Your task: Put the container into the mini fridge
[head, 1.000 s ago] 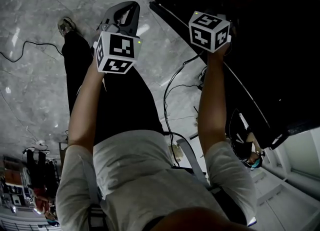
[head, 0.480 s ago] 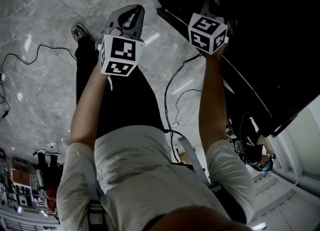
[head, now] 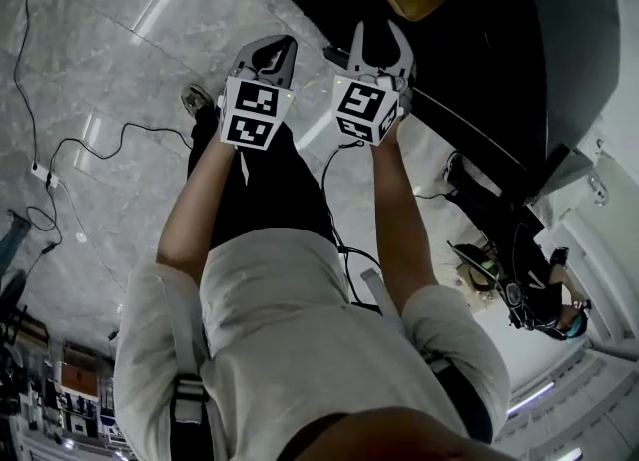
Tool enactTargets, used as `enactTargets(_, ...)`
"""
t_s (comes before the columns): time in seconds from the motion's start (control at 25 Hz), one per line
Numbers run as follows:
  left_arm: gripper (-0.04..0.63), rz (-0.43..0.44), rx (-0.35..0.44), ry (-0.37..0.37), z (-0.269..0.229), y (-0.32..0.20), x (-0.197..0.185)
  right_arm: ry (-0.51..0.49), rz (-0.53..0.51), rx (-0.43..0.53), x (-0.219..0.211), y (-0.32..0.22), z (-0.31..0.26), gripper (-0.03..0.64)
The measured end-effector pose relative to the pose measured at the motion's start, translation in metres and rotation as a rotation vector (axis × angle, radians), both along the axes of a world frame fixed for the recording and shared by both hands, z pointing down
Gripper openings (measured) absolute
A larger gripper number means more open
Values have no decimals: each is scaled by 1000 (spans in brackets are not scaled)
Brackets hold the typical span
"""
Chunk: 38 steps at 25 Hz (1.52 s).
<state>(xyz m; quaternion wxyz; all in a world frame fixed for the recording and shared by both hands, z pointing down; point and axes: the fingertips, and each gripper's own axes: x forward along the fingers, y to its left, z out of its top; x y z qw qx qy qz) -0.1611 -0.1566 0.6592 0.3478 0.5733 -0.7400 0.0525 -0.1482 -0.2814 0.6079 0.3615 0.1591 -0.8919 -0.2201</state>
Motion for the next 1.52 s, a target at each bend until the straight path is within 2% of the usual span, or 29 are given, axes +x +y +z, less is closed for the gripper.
enactTargets(0.12, 12, -8, -14, 17, -5, 21, -5, -74, 22, -34, 2, 30, -11, 77)
enactTargets(0.28, 12, -62, -13, 9, -27, 50, -16, -96, 33, -51, 3, 57, -28, 60)
enactTargets(0.4, 12, -39, -8, -15, -51, 66, -17, -147, 51, -159, 4, 77, -46, 49)
enactTargets(0.52, 12, 35, 32, -74, -90, 81, -14, -221, 102, -267, 9, 103, -74, 41)
enactTargets(0.68, 12, 105, 102, -130, -137, 105, 4, -307, 177, -235, 31, 137, -123, 41)
enactTargets(0.88, 12, 95, 169, -125, -174, 120, 35, -393, 273, -217, 80, 161, -171, 40)
enactTargets(1.08, 12, 148, 262, -168, -225, 123, 91, -409, 250, -134, 143, 180, -210, 41)
enactTargets(1.36, 12, 236, 317, -179, -258, 151, 202, -508, 307, -128, 260, 229, -247, 38)
enactTargets(1.52, 12, 305, 366, -240, -288, 169, 256, -560, 338, -135, 318, 261, -266, 37)
